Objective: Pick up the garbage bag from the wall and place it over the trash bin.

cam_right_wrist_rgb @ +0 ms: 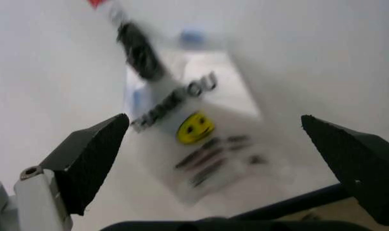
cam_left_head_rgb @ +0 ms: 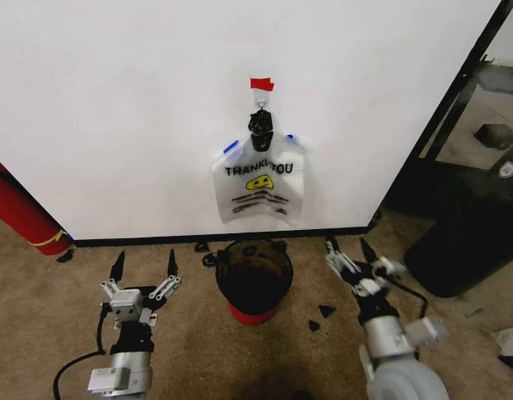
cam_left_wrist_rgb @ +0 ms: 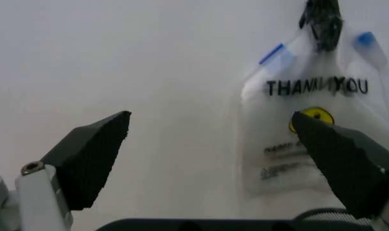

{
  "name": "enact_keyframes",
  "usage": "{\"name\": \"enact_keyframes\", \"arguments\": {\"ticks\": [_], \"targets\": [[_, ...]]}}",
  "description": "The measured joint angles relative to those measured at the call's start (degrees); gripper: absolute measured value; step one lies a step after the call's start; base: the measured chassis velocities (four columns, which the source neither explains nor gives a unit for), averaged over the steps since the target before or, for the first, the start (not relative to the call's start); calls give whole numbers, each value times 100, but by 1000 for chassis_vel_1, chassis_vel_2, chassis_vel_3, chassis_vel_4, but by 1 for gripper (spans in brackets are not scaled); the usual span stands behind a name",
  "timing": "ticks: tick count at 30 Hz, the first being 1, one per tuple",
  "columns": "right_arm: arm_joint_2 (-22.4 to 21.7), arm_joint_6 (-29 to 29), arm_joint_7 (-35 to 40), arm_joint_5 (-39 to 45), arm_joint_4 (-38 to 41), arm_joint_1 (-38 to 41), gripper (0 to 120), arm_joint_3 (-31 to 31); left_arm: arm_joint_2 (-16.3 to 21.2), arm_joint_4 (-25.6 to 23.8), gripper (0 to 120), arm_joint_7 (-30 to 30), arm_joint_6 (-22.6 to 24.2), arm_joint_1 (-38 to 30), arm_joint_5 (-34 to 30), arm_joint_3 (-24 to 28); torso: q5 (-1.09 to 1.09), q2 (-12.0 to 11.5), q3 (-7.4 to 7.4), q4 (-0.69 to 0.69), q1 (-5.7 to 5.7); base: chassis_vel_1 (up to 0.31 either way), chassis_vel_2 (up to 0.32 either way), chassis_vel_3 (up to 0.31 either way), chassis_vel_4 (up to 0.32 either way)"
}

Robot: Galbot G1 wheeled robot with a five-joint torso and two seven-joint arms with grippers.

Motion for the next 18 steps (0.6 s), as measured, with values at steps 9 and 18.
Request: {"name": "enact_keyframes", "arguments": {"ticks": [9,18], "targets": [[29,-594,8,1269,-1358,2233,100,-831,-181,-15,99,3,-57,133,24,-153,1,0,0,10,0,0,0,0,0],[100,-625,99,2067,-2726,4107,100,-1236,-360,-153,98,16,-64,272,247,-204,2,0,0,7,1,0,0,0,0]]}}
